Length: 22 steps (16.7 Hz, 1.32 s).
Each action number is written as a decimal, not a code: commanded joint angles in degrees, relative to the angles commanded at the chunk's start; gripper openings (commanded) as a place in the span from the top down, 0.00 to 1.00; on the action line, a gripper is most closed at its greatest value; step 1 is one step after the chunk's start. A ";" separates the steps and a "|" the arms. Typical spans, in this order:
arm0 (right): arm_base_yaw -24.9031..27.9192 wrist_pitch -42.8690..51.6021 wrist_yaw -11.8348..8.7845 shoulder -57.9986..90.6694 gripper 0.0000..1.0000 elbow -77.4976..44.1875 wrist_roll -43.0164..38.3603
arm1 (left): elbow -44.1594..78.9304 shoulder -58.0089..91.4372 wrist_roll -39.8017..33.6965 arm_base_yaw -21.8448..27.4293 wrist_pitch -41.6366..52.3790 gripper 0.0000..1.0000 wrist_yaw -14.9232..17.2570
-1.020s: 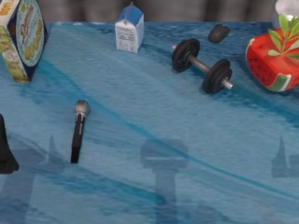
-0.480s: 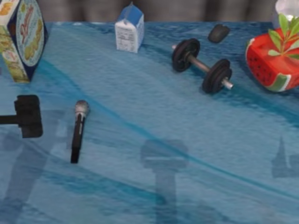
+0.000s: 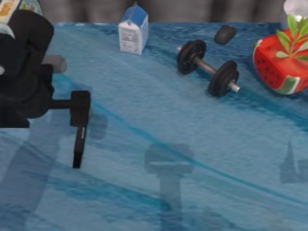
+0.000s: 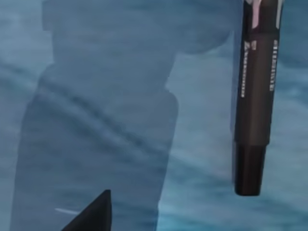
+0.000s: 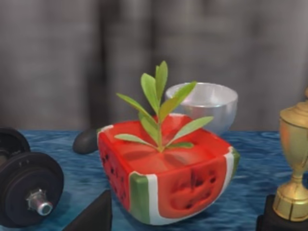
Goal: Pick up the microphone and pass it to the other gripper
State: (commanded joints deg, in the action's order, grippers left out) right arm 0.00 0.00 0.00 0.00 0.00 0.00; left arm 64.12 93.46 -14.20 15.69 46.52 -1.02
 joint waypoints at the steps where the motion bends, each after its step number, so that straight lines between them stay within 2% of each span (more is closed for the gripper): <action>1: 0.00 0.00 0.00 0.00 0.00 0.00 0.00 | 2.69 3.42 -0.58 0.64 1.74 0.00 0.00; 6: 0.00 0.00 0.00 0.00 0.00 0.00 0.00 | 11.16 14.06 -2.36 2.55 6.71 0.00 -0.03; 12: 0.00 0.00 0.00 0.00 0.00 0.00 0.00 | 11.27 14.48 -2.35 2.35 6.60 0.00 -0.01; 22: 0.00 0.00 0.00 0.00 0.00 0.00 0.00 | 3.43 26.09 -1.89 2.25 -12.87 0.00 0.09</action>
State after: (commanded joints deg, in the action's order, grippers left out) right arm 0.00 0.00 0.00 0.00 0.00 0.00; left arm 67.55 119.55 -16.09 17.94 33.65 -0.93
